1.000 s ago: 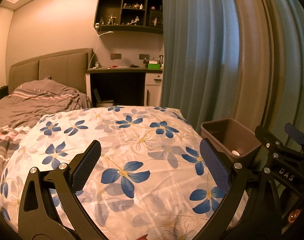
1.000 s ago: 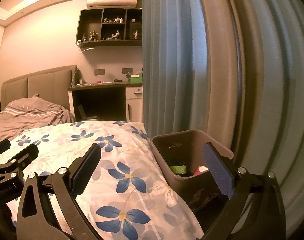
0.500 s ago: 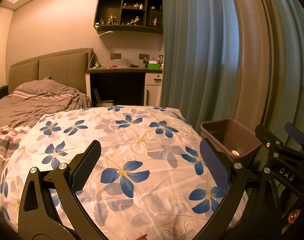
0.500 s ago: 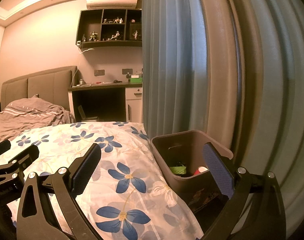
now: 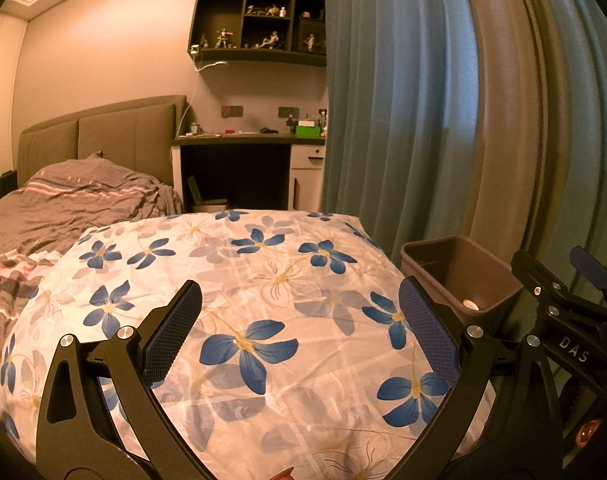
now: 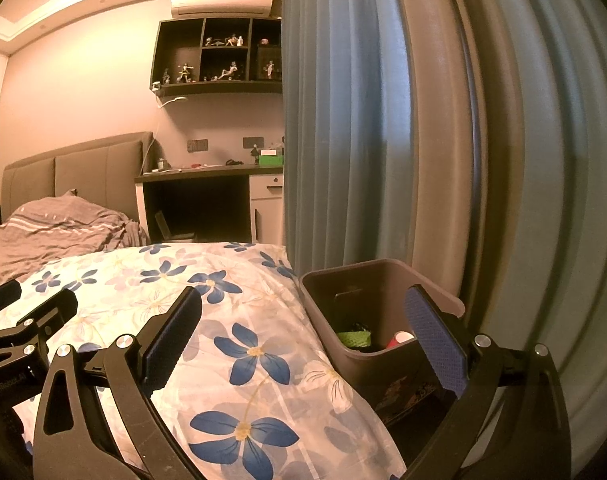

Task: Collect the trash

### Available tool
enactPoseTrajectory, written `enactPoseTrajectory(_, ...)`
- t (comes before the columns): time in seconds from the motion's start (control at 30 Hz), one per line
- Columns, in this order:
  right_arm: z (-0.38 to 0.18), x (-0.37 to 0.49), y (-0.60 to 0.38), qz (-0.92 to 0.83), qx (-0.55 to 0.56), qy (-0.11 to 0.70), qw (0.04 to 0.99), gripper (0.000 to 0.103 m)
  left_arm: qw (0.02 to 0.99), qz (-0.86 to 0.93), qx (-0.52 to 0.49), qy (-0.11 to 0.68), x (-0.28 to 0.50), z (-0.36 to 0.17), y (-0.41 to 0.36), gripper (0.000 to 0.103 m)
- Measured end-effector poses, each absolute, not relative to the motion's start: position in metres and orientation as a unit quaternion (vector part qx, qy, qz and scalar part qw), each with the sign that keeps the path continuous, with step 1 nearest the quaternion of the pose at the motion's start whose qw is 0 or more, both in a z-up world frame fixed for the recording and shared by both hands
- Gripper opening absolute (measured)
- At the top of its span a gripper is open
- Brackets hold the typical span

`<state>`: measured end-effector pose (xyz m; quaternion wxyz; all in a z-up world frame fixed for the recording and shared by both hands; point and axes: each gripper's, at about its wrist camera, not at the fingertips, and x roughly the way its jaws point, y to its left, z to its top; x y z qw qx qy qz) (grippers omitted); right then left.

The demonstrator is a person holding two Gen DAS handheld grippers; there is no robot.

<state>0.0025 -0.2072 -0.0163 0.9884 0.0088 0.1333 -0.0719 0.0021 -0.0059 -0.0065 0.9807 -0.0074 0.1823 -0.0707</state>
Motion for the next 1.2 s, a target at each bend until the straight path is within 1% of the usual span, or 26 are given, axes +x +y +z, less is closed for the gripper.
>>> enactPoseTrajectory(1.2, -0.0176, 0.0000, -0.2138, -0.073, 0.013, 0.131, 0.989, 0.097, 0.980, -0.072, -0.007, 0.184, 0.0007, -0.0075, -0.0118, 0.097)
